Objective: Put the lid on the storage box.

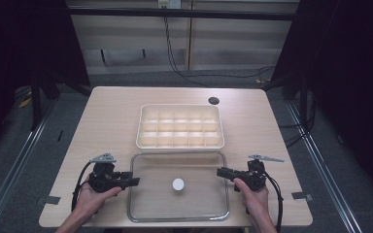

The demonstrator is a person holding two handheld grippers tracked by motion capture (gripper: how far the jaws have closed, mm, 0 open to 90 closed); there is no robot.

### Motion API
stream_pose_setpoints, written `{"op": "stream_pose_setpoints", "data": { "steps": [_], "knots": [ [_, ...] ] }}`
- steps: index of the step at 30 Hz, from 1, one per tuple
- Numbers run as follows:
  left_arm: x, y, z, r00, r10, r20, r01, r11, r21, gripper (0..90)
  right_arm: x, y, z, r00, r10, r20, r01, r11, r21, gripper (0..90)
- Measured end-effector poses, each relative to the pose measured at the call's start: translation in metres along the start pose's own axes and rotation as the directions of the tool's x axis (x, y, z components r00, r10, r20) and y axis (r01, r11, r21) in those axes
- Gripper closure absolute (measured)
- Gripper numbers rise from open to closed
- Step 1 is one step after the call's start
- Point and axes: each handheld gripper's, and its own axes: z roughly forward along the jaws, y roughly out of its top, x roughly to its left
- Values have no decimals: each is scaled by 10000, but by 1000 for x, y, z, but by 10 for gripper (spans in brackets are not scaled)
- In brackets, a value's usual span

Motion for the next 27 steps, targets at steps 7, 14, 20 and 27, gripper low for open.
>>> {"op": "stream_pose_setpoints", "data": {
  "steps": [7,14,20,27],
  "knots": [
    [-2,4,-5,9999,-10,131,14,9994,-355,578,2,3,0,9999,-73,78,74,9999,-136,669],
    [-4,7,-12,9998,216,46,-212,9973,-696,627,7,5,-3,9996,-201,186,208,9991,-363,665],
    [-5,9,-15,9991,416,-40,-418,9952,-885,640,11,6,-4,9988,-364,340,380,9982,-469,659],
    [-7,11,-22,9986,523,-81,-529,9916,-1181,670,16,8,-7,9983,-463,366,484,9969,-612,661]
  ]
}}
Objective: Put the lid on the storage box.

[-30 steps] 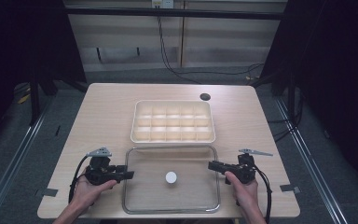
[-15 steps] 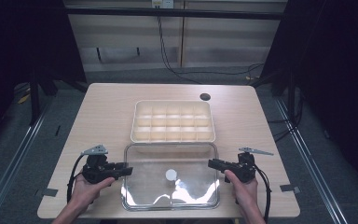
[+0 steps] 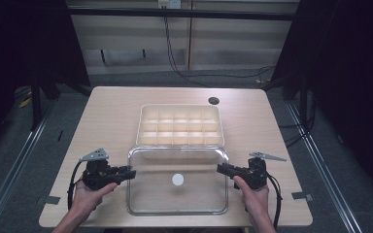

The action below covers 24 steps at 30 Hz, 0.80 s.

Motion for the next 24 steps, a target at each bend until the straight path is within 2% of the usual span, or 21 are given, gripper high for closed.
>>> {"op": "stream_pose_setpoints", "data": {
  "steps": [9,12,24],
  "knots": [
    [-4,3,-4,9996,226,-158,-228,9997,-124,679,6,3,-4,9998,-176,49,176,9998,-83,666],
    [-3,4,-5,9999,54,-150,-57,9998,-181,689,8,3,-5,9998,-188,53,189,9997,-168,669],
    [-7,7,-13,9997,163,-207,-175,9981,-585,719,17,6,-11,9991,-429,33,430,9981,-445,684]
  ]
}}
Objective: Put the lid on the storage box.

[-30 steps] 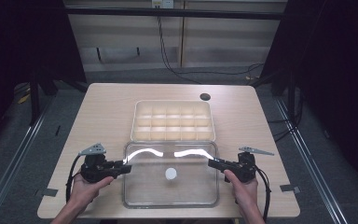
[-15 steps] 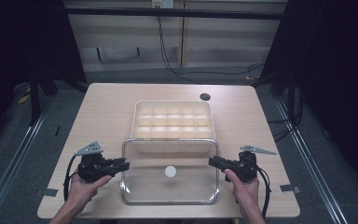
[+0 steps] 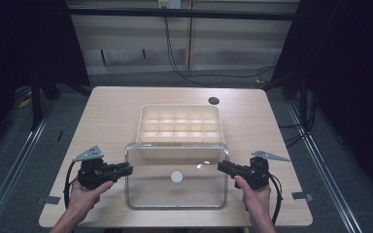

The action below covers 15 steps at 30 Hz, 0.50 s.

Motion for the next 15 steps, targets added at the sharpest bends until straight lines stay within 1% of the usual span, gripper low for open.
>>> {"op": "stream_pose_setpoints", "data": {
  "steps": [5,8,11,12,15],
  "knots": [
    [-2,2,-3,10000,44,-52,-45,9999,-138,731,1,1,-1,10000,-34,-77,34,10000,-92,684],
    [-1,4,-3,10000,65,24,-65,9997,-216,740,1,3,-2,9999,-62,-88,61,9999,-110,684],
    [-1,7,-4,10000,-36,-15,36,9994,-341,749,1,6,-2,9999,-50,-133,48,9999,-146,683],
    [0,9,-4,10000,-63,3,63,9992,-386,751,1,7,-2,9999,10,-160,-13,9998,-175,682],
    [0,12,-7,9999,-95,120,101,9984,-562,753,2,11,-2,9998,-33,-186,28,9996,-267,683]
  ]
}}
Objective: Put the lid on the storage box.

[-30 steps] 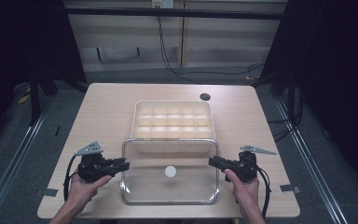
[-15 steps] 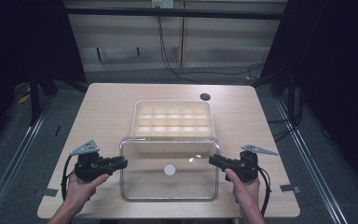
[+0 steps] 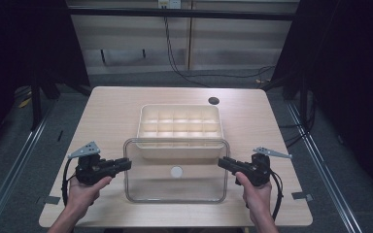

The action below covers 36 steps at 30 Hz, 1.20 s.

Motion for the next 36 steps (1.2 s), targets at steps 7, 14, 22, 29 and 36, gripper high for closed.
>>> {"op": "stream_pose_setpoints", "data": {
  "steps": [7,14,22,29,36],
  "knots": [
    [-4,6,-4,10000,-2,37,3,9998,-216,751,2,7,-4,9997,65,-228,-72,9996,-277,692],
    [-2,14,0,10000,27,-18,-27,9998,-186,750,1,15,-5,9999,-58,-125,54,9994,-342,694],
    [-1,25,2,9993,323,-209,-326,9993,-171,746,0,25,-4,9998,-39,-214,27,9984,-571,695],
    [3,34,5,9993,321,-215,-325,9993,-165,747,-1,34,-1,9999,-54,-152,44,9980,-635,695],
    [6,42,6,9993,268,-273,-274,9993,-238,747,-2,45,2,9999,-122,-95,114,9973,-723,695]
  ]
}}
